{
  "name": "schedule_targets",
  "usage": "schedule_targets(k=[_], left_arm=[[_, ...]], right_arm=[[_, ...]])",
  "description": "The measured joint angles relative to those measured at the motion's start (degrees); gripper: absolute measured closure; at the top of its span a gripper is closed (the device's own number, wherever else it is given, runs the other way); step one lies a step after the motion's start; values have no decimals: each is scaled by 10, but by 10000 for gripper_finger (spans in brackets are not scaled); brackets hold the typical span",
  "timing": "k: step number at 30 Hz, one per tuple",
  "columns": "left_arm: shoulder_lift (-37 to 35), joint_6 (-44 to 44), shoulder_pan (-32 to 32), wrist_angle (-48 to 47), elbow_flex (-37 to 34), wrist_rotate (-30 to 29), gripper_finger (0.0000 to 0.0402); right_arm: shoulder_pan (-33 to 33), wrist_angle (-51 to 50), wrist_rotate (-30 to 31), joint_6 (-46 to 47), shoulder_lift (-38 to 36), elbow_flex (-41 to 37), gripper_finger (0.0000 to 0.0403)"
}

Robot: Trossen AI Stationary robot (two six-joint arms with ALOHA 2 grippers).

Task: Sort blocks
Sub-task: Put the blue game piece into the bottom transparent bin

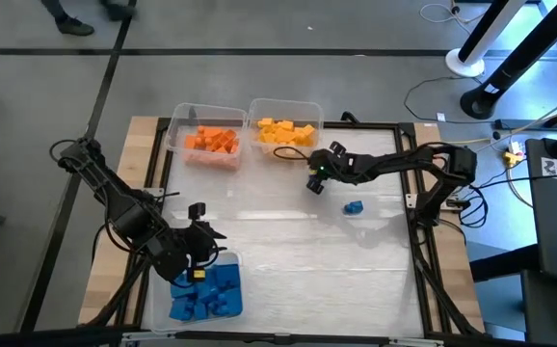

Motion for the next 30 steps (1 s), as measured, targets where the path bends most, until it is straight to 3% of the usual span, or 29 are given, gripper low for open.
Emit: schedule_targets(k=[7,15,23,30], left_arm=[[0,0,0,0,0,0,300],[0,12,16,2,0,0,300],[4,65,81,6,0,1,300],[38,158,145,72,0,55,300]], right_arm=[[16,12,-41,5,25,2,382],[90,23,-80,49,23,1,382],[187,90,-122,88,26,-1,382],[262,109,-130,123,27,-2,382]])
